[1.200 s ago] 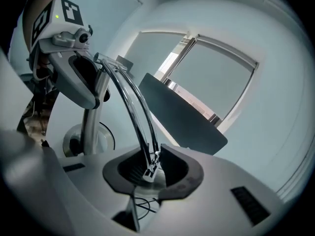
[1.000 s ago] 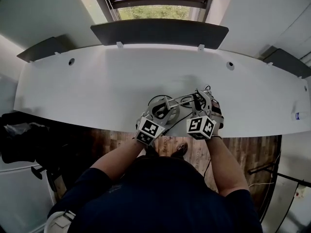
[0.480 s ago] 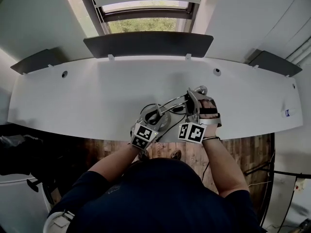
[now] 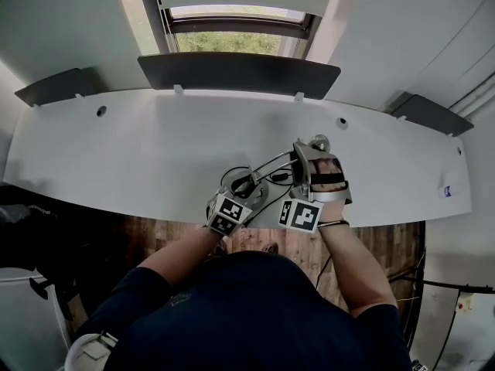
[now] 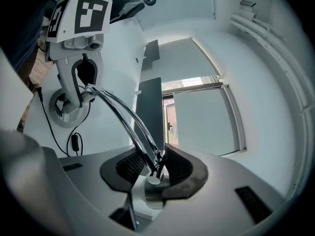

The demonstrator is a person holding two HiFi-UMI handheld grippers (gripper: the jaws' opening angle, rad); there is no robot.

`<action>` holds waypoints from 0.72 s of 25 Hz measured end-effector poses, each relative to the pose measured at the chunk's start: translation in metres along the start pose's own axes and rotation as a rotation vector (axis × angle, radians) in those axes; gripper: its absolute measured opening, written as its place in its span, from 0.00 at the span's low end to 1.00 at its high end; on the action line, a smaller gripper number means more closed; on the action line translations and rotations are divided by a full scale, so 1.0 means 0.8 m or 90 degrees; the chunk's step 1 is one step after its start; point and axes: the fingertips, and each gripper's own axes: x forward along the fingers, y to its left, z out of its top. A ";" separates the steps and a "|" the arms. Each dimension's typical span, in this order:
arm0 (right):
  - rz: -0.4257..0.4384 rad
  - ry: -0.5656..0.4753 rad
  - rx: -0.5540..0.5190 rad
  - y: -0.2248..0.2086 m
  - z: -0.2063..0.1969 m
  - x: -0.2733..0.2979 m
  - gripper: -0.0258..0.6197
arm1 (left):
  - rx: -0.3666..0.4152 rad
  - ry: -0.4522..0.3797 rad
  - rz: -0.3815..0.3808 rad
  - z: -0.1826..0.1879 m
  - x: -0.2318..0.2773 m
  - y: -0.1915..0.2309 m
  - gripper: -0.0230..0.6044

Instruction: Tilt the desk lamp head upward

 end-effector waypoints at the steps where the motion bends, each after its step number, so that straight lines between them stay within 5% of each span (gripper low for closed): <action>1: -0.004 -0.002 -0.015 -0.003 0.004 -0.002 0.23 | 0.001 -0.001 0.003 0.000 0.000 0.000 0.24; 7: -0.015 -0.021 -0.105 -0.021 0.037 -0.015 0.24 | -0.020 0.010 0.015 0.003 -0.008 -0.001 0.24; 18: -0.006 -0.017 -0.106 -0.017 0.032 -0.015 0.26 | -0.003 0.021 0.004 0.007 -0.007 -0.008 0.23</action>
